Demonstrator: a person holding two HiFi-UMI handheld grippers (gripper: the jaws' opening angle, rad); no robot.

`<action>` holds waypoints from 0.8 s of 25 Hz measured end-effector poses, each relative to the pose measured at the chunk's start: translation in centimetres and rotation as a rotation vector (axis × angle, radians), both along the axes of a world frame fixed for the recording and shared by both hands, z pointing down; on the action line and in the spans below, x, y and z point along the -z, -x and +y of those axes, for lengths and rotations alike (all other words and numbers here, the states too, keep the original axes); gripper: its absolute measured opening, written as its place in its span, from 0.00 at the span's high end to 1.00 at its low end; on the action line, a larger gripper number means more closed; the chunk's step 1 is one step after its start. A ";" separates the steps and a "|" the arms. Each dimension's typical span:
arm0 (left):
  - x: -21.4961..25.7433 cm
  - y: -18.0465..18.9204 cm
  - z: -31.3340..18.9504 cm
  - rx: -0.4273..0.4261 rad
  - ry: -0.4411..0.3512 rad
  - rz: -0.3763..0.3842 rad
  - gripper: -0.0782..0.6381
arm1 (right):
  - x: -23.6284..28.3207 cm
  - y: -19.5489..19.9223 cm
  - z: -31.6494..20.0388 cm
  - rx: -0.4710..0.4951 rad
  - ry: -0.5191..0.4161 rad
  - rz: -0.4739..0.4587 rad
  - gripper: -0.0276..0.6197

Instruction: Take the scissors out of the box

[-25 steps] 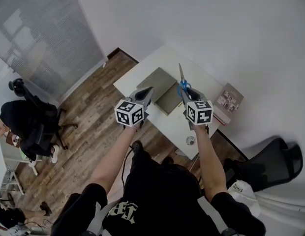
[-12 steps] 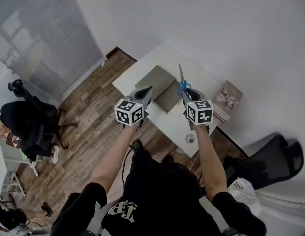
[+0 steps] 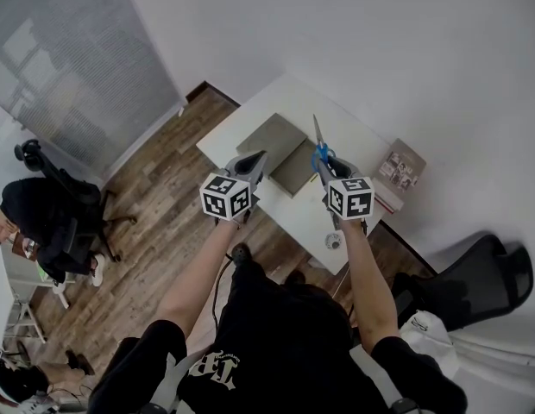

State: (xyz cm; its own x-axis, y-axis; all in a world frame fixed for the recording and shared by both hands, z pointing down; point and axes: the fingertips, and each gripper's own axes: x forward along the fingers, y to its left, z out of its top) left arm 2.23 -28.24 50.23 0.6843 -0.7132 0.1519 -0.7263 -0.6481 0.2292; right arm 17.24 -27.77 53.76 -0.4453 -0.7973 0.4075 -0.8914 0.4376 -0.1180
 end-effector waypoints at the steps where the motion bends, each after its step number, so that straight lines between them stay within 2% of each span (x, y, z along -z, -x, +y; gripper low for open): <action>1: 0.0 0.0 0.0 0.001 -0.001 0.000 0.88 | -0.1 0.0 0.0 0.001 0.003 -0.002 0.82; 20: -0.6 -0.4 -0.5 0.005 0.011 -0.013 0.88 | -1.5 -0.6 0.0 0.002 0.031 0.001 0.82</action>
State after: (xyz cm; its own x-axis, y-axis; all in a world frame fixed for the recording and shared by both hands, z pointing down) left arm 2.59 -28.70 50.82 0.6784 -0.7151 0.1682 -0.7326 -0.6417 0.2269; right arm 17.80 -27.74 55.22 -0.4464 -0.7834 0.4325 -0.8907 0.4352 -0.1311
